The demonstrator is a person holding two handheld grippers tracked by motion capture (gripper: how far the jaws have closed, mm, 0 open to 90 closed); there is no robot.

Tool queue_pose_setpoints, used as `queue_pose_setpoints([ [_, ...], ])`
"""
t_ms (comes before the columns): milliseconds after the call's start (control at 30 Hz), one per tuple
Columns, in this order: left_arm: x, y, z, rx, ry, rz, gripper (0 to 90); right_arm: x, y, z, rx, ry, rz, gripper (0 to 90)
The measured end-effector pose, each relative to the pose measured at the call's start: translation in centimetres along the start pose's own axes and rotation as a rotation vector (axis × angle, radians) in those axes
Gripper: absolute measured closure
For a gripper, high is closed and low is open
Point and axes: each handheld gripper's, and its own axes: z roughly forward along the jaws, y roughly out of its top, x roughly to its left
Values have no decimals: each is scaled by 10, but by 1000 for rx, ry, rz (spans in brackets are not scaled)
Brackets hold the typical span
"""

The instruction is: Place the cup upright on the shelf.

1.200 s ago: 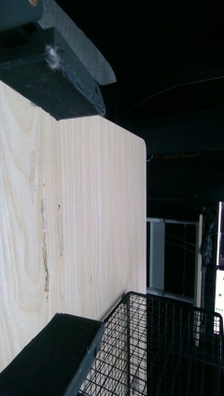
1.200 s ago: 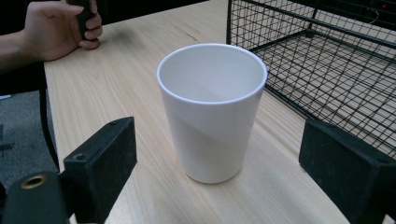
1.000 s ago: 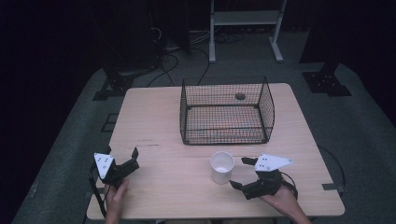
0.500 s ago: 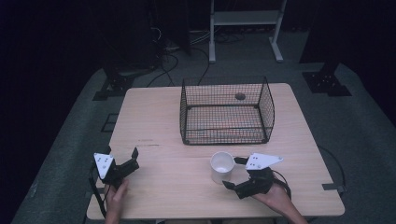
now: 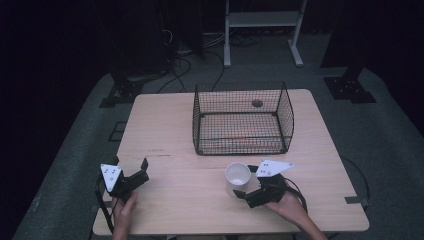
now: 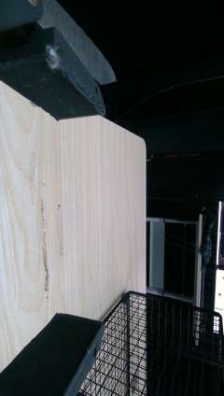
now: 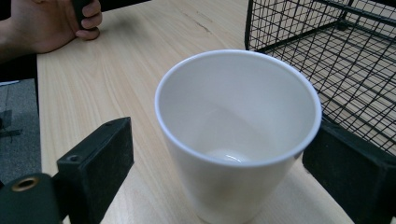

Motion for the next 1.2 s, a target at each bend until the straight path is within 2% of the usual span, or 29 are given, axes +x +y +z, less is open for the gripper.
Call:
queue_pose_setpoints([
  [333,0,0,0,0,-1,-1,0,-4,4,13,-6,18,9,84],
  [500,0,0,0,0,-1,-2,0,-5,4,15,-5,16,2,166],
  [700,0,0,0,0,-1,-2,0,-6,5,14,-5,10,-3,192],
  [867,0,0,0,0,0,-2,0,-8,6,12,1,30,10,194],
  [1200,0,0,0,1,0,-2,0,-11,15,3,-2,39,-4,195],
])
